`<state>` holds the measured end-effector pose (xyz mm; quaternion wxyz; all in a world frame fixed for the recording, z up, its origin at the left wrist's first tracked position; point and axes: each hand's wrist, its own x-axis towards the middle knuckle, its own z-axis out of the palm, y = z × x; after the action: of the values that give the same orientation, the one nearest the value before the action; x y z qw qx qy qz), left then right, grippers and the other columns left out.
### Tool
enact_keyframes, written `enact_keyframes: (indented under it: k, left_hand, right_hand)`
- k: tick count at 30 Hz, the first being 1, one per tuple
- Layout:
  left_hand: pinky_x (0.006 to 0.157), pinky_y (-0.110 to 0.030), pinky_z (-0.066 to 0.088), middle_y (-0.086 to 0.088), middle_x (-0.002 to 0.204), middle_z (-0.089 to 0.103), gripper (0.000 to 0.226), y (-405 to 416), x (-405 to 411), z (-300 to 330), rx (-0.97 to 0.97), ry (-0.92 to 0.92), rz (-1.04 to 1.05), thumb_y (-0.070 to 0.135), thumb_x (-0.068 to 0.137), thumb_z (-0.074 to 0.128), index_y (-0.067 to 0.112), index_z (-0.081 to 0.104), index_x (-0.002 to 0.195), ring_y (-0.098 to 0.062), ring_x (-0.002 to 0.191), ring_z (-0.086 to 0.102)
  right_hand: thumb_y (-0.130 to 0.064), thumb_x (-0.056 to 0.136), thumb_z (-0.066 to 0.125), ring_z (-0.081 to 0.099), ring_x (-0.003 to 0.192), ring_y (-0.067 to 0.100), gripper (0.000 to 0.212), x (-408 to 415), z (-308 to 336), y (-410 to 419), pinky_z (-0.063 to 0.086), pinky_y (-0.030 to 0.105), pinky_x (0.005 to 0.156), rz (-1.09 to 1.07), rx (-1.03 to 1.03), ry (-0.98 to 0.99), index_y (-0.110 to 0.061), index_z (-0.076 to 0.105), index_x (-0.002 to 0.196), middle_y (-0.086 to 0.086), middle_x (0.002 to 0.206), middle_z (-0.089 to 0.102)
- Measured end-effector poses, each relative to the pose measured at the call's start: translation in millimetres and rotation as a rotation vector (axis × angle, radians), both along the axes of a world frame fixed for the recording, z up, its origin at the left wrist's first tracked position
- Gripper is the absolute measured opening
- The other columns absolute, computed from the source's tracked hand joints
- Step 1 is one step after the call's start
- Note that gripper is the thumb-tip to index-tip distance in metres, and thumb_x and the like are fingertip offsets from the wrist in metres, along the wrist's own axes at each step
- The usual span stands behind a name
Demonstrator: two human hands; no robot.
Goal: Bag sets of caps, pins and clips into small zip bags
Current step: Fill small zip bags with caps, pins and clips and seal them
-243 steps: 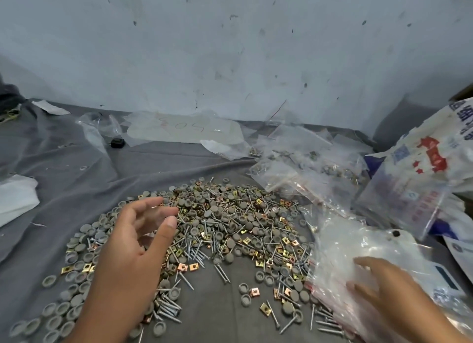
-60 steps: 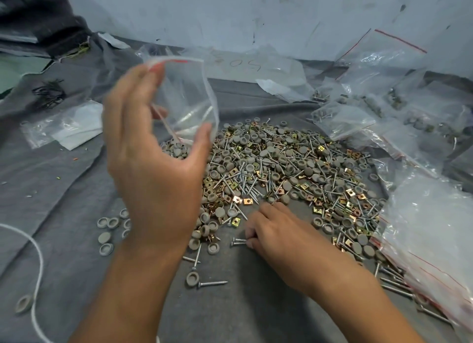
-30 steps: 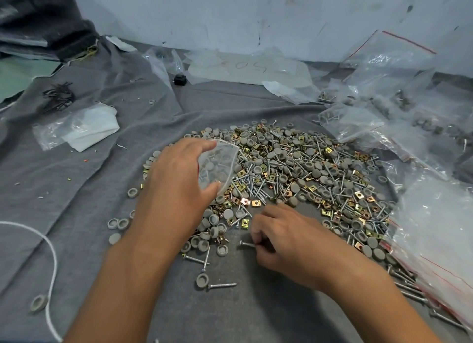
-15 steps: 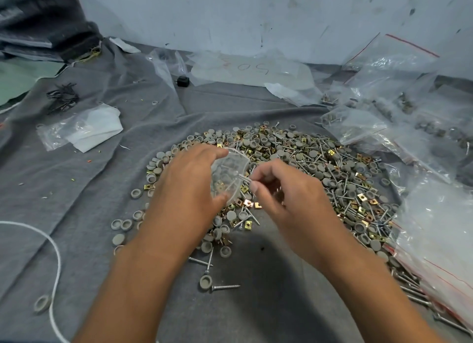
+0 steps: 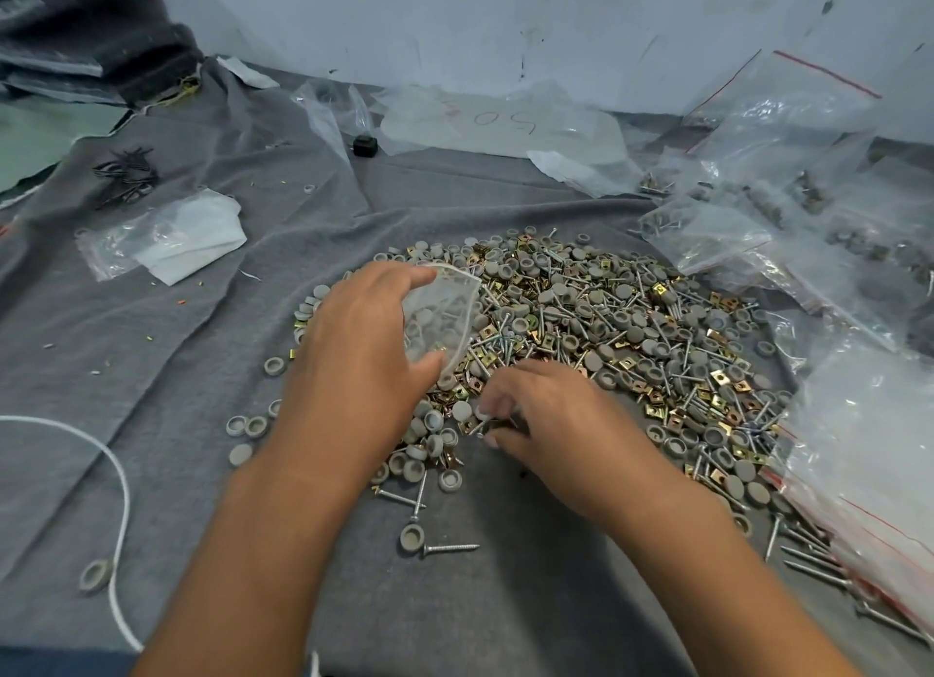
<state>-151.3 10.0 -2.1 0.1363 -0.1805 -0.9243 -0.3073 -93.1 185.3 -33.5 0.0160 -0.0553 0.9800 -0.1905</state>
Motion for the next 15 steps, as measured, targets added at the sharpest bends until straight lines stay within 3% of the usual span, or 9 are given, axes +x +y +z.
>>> enact_keyframes:
  k: [7,12,15]
  left_hand:
    - [0.102,-0.037,0.045,0.012,0.13,0.057,0.07,0.5,2.4,1.5,-0.019,-0.018,0.016,0.024,0.073,0.085,0.029,0.054,0.136,-0.012,0.11,0.056]
    - [0.102,-0.039,0.046,0.012,0.129,0.058,0.069,0.7,2.7,2.2,-0.018,-0.019,0.015,0.024,0.074,0.085,0.029,0.055,0.135,-0.013,0.109,0.056]
    - [0.102,-0.041,0.046,0.01,0.129,0.059,0.068,1.9,2.9,2.8,-0.02,-0.018,0.013,0.023,0.074,0.085,0.027,0.056,0.135,-0.014,0.109,0.056]
  right_hand:
    - [-0.026,0.098,0.052,0.056,0.078,0.018,0.019,4.7,-3.3,2.3,0.041,0.033,0.061,-0.039,-0.001,0.032,-0.032,0.046,0.116,-0.01,0.087,0.055]
    - [-0.042,0.097,0.06,0.057,0.089,0.012,0.025,2.3,-1.1,2.6,0.034,0.023,0.056,-0.058,0.018,0.003,-0.035,0.044,0.115,-0.015,0.102,0.056]
    - [-0.029,0.099,0.058,0.06,0.093,0.017,0.019,0.4,-4.2,0.5,0.051,0.035,0.071,-0.047,-0.035,0.001,-0.032,0.049,0.116,-0.01,0.106,0.061]
